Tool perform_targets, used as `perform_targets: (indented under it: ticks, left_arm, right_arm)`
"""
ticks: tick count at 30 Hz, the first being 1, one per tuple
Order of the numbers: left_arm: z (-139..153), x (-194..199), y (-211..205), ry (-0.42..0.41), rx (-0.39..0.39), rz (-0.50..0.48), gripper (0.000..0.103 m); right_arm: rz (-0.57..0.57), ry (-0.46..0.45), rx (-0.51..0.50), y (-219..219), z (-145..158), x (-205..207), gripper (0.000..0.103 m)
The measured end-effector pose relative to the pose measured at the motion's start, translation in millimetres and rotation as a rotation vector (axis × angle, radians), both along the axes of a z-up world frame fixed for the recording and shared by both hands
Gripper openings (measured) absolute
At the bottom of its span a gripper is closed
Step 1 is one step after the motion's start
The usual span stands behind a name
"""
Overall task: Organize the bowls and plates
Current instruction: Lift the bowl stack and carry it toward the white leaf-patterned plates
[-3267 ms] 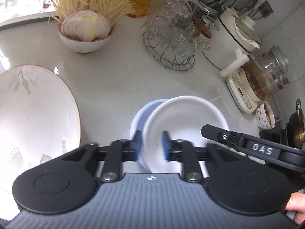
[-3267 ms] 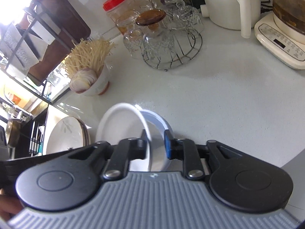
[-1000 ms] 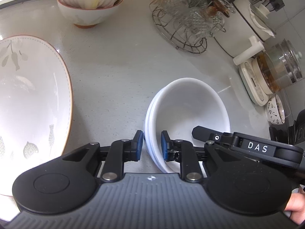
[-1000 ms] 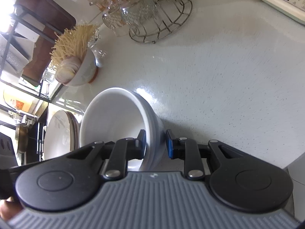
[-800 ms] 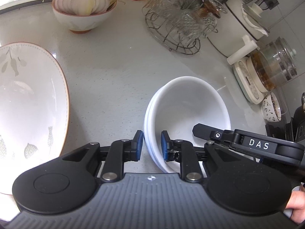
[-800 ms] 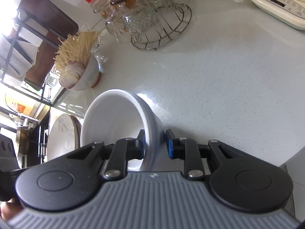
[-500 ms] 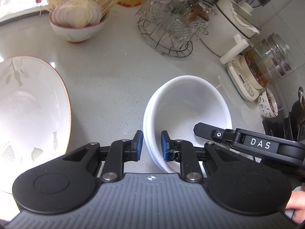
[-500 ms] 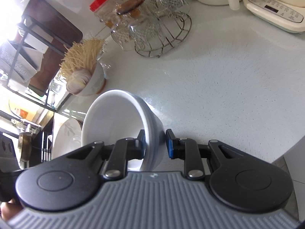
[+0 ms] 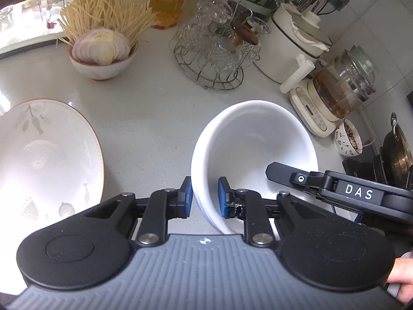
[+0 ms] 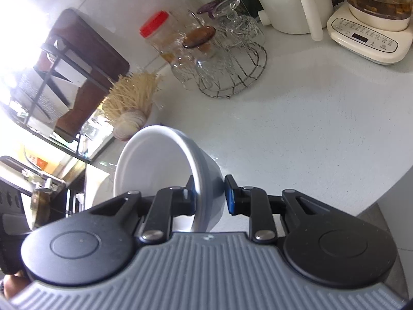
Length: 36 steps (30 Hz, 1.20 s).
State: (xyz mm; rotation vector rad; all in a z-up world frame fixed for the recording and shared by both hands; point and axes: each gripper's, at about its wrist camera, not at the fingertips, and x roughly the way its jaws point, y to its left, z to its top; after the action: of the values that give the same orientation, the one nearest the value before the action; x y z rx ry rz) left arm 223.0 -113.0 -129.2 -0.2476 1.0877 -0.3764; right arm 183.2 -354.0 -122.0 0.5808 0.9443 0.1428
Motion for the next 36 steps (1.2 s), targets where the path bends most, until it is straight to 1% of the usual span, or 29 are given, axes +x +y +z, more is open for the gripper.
perform_targets:
  ticks: [4, 13, 20, 31, 36]
  left_arm:
    - [13, -6, 2, -0.025, 0.016, 0.007, 0.024]
    - [27, -18, 14, -0.054, 0.021, 0.051, 0.024]
    - [34, -24, 44, -0.066, 0.006, 0.130, 0.024]
    - [50, -17, 91, -0.101, -0.001, 0.202, 0.024]
    - [52, -16, 114, -0.112, -0.025, 0.230, 0.024]
  right_arm:
    - [0.012, -0.011, 0.003, 3, 6, -5, 0.025]
    - [0.045, -0.038, 0.011, 15, 19, 0, 0.025]
    - [0.102, -0.052, 0.017, 40, 30, 10, 0.025]
    - [0.185, -0.081, 0.001, 85, 46, 33, 0.025]
    - [0.228, -0.086, -0.016, 105, 53, 43, 0.025]
